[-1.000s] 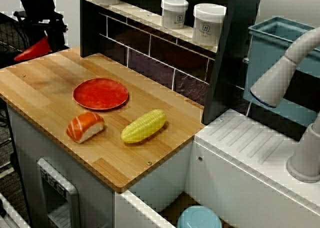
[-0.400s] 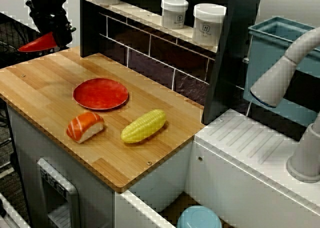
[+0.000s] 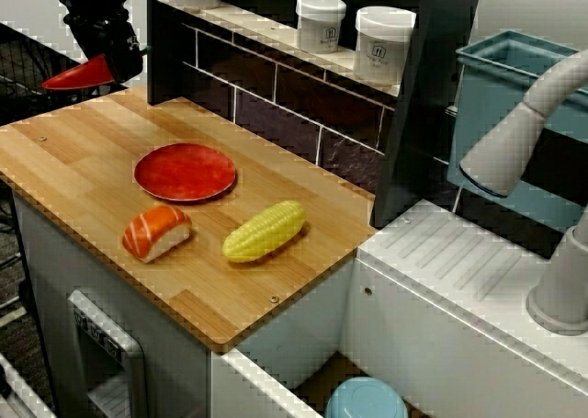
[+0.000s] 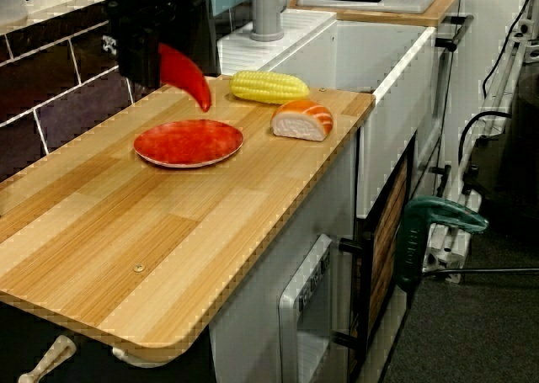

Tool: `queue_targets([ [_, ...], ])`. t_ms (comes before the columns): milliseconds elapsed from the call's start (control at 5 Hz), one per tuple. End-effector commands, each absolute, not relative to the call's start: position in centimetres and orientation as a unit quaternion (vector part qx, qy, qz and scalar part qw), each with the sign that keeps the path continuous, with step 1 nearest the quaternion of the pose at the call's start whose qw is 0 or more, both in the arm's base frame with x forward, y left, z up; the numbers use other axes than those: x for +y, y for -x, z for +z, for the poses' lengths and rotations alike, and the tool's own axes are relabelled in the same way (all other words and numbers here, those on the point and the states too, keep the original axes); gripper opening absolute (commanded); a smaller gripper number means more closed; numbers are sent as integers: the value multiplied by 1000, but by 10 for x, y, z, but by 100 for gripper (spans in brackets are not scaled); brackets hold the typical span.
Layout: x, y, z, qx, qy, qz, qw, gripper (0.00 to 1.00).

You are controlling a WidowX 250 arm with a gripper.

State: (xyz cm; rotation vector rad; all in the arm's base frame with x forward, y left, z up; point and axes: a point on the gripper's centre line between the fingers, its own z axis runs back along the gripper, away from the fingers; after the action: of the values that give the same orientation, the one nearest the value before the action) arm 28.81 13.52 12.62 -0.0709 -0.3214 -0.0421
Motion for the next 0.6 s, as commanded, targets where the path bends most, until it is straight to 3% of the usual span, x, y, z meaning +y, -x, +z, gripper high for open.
queue_targets([
  [0,124,-281,163,-199,30,-67,977,0],
  [400,108,-279,175,-198,57,-98,974,0],
])
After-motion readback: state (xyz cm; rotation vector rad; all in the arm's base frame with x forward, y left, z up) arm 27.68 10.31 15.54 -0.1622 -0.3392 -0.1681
